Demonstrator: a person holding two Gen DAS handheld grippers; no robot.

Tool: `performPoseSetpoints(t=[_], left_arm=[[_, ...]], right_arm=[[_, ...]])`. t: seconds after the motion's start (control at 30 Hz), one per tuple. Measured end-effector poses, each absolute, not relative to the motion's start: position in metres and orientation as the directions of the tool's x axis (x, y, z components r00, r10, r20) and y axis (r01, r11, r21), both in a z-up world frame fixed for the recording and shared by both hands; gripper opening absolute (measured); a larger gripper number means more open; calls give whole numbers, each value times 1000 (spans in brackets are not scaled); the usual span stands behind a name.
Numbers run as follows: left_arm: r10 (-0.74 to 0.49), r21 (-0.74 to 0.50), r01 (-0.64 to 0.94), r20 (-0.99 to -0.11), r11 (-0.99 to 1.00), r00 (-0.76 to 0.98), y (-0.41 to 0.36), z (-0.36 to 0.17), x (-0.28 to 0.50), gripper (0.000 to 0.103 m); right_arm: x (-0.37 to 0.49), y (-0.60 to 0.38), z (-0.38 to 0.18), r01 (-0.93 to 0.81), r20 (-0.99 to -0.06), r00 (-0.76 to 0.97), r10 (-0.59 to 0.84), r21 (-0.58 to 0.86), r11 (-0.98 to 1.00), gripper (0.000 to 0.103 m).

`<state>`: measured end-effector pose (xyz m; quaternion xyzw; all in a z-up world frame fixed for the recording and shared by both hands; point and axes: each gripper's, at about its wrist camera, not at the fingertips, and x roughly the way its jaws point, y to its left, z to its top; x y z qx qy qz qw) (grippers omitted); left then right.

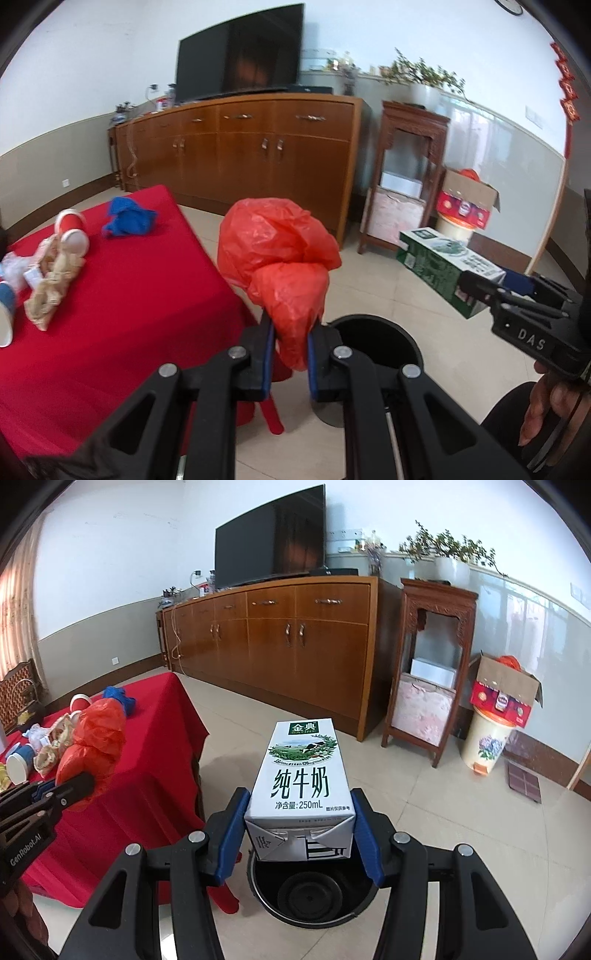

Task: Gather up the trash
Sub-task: 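Carry carton and red bag to the black bucket and release both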

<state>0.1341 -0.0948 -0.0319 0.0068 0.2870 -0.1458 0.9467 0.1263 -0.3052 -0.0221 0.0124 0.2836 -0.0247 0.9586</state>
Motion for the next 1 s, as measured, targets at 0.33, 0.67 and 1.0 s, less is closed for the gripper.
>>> performPoseSetpoints(t=[0.33, 0.67, 1.0], left_arm=[[-336, -80, 375, -638, 924, 693, -146, -69, 160, 16], [-347, -92, 421, -734, 902, 583, -188, -118, 186, 16], [-366, -111, 467, -784, 877, 501, -207, -149, 201, 44]], right_arm=[[142, -337, -64, 63, -609, 793, -31, 32, 998, 57], [177, -368, -120, 28, -710, 704, 22, 59, 998, 57], [207, -391, -164, -26, -809, 575, 124, 134, 991, 59]])
